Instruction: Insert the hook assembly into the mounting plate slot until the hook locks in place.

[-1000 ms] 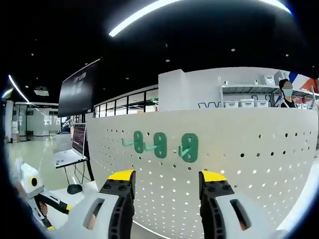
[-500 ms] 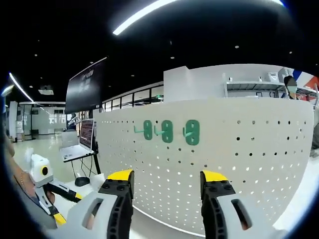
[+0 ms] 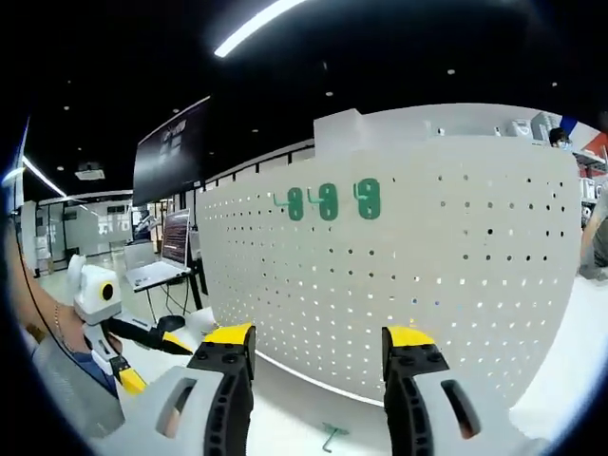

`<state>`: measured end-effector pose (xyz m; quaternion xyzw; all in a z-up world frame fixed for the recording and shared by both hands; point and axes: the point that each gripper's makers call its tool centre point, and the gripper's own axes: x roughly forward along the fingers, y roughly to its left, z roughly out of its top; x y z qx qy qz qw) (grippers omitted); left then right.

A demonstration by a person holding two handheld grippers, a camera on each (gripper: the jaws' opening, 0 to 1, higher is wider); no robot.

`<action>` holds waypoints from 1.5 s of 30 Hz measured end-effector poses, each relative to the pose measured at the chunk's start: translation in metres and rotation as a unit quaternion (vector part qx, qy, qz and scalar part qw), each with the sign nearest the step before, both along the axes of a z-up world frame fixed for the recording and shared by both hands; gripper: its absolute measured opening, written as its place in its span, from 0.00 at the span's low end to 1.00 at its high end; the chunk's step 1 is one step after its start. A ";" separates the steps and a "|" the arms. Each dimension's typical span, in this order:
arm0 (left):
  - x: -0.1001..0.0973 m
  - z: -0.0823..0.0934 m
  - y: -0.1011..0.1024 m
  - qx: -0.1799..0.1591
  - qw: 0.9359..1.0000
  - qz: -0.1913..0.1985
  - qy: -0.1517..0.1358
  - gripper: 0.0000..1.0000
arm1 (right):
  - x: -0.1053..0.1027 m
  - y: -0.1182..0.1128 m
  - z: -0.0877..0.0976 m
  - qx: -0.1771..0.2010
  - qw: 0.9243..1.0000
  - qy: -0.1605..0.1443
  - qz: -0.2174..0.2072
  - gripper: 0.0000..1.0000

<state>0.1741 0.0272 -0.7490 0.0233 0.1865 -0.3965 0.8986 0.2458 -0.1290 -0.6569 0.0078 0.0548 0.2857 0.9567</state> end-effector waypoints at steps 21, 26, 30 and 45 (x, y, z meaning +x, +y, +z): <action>0.000 -0.002 -0.002 0.000 1.000 -0.003 0.002 0.70 | -0.035 -0.021 -0.049 -0.019 0.998 0.058 -0.004 0.54; -0.001 -0.003 -0.002 0.000 1.000 -0.004 0.003 0.70 | -0.044 -0.026 -0.059 -0.019 0.997 0.075 -0.007 0.55; 0.000 -0.002 -0.002 0.000 1.000 -0.003 0.001 0.70 | -0.050 -0.029 -0.068 -0.021 0.996 0.089 -0.007 0.55; -0.001 -0.003 -0.002 -0.001 1.000 -0.006 0.003 0.70 | -0.066 -0.040 -0.093 -0.034 0.991 0.132 -0.015 0.56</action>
